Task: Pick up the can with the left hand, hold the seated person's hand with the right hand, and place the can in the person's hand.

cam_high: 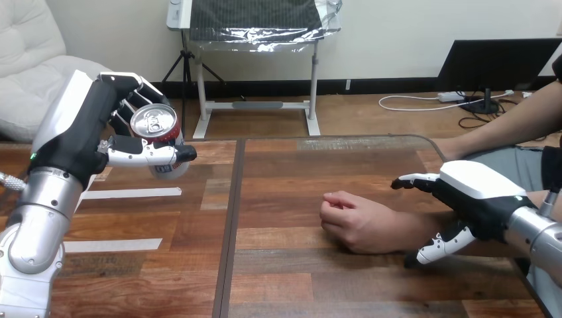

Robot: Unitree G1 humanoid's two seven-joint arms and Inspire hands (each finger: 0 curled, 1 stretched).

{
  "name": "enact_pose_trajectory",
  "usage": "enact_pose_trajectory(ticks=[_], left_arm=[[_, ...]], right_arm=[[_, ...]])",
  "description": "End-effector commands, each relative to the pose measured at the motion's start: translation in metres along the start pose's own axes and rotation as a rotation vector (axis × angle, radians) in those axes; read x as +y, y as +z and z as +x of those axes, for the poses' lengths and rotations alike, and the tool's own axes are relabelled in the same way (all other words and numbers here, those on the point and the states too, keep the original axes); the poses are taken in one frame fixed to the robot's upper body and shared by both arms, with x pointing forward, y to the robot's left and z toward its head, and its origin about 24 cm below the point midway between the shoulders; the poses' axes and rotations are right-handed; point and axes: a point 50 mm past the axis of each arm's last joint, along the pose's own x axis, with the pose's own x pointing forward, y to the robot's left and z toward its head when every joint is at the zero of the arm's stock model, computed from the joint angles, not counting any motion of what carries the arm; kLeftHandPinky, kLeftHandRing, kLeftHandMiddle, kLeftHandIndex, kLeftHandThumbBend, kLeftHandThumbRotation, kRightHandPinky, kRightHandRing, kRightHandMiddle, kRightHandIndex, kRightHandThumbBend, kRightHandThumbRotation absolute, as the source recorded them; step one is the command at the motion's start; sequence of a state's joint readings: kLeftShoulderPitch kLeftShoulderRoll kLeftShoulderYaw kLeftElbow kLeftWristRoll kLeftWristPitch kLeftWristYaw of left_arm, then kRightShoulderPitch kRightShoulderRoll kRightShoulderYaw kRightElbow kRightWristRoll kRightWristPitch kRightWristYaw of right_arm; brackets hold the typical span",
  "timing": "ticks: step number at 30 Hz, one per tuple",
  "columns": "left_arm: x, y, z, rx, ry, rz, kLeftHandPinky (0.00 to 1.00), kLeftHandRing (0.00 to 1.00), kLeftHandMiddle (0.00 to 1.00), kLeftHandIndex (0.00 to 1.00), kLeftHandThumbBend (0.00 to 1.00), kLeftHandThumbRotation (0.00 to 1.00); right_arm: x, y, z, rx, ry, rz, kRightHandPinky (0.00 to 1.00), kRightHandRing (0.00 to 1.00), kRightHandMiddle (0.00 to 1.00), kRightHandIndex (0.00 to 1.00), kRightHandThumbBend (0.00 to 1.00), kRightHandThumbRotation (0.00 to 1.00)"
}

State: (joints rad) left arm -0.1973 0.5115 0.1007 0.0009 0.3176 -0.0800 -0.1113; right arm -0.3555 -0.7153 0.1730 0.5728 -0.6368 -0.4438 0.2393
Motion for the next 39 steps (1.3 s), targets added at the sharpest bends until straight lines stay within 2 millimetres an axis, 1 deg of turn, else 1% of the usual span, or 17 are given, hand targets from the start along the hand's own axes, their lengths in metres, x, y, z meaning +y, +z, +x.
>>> enact_pose_trajectory(ticks=[1,11,17,31,39], left_arm=[[0.022,0.023,0.009,-0.112,0.079,0.008,0.29,0.34,0.39,0.42,0.73,0.0],[0.022,0.023,0.008,-0.111,0.075,-0.001,0.29,0.34,0.39,0.42,0.73,0.0],[0.022,0.024,0.008,-0.115,0.076,0.0,0.29,0.34,0.38,0.42,0.72,0.0],[0.023,0.025,0.008,-0.124,0.072,0.009,0.29,0.34,0.38,0.42,0.72,0.0],[0.024,0.025,0.008,-0.128,0.07,0.012,0.29,0.34,0.39,0.42,0.72,0.0]], right_arm=[[-0.015,-0.003,0.006,0.012,-0.027,-0.037,0.85,0.87,0.87,0.87,1.0,0.33],[-0.009,-0.007,0.011,0.043,0.007,-0.067,0.84,0.86,0.87,0.86,1.0,0.33],[-0.006,-0.008,0.016,0.066,0.038,-0.088,0.85,0.87,0.88,0.87,1.0,0.35],[0.0,-0.01,0.024,0.108,0.082,-0.119,0.86,0.89,0.89,0.88,1.0,0.37],[0.004,-0.011,0.028,0.124,0.1,-0.134,0.85,0.88,0.88,0.88,1.0,0.36]])
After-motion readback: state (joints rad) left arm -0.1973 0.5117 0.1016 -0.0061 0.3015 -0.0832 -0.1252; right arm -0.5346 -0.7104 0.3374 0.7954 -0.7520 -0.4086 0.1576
